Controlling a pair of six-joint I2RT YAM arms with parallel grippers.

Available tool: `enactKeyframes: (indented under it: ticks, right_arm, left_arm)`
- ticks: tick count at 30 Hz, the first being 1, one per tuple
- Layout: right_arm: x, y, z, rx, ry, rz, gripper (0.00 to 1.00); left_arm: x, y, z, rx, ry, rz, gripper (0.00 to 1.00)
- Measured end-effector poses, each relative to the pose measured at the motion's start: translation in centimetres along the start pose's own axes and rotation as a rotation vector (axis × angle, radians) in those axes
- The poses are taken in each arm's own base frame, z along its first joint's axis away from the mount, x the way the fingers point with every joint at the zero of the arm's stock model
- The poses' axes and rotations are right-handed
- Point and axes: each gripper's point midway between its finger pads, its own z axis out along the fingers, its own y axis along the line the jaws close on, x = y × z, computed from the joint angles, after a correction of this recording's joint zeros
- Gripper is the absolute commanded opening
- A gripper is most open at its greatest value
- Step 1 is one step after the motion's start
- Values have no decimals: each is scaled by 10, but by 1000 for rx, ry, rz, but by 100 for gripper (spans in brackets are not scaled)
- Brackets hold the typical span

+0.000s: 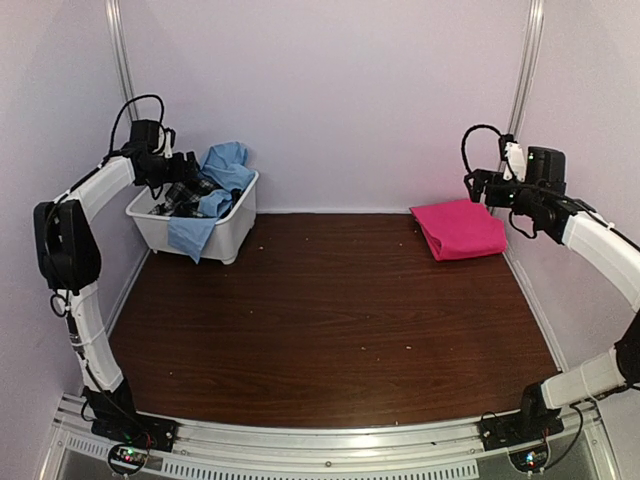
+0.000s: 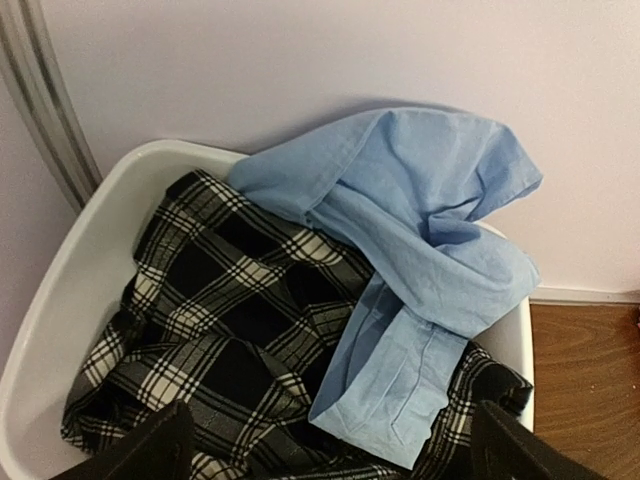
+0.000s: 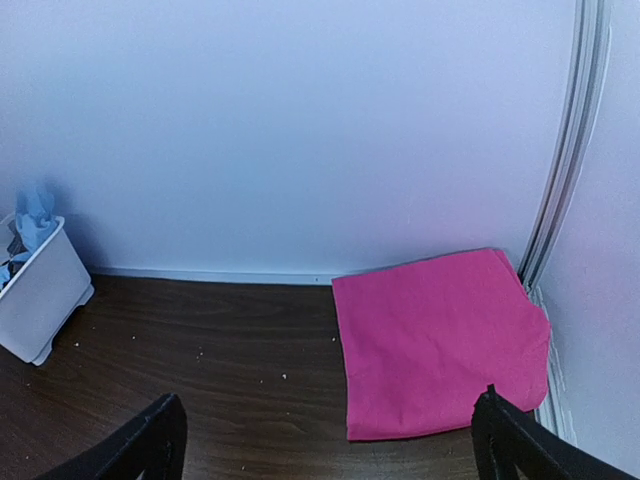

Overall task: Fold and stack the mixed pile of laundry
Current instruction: Pick up the crumpled T-shirt from the bin.

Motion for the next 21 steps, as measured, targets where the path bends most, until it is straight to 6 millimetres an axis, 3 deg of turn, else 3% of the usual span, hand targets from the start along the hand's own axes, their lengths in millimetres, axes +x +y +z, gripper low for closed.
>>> enactKeyframes:
  ticks: [5, 10, 17, 21]
  right_arm:
    - [33, 5, 1, -46, 76, 21, 100]
    - [37, 14, 1, -99, 95, 28, 100]
    - [50, 20, 9, -140, 135, 39, 100]
    - [53, 21, 11, -147, 144, 43, 100]
  left_arm:
    - [20, -8, 52, 84, 76, -1, 98]
    - [34, -19, 84, 174, 110, -24, 98]
    - [12, -36, 114, 260, 19, -92, 98]
    - [10, -48, 133, 302, -11, -140, 98]
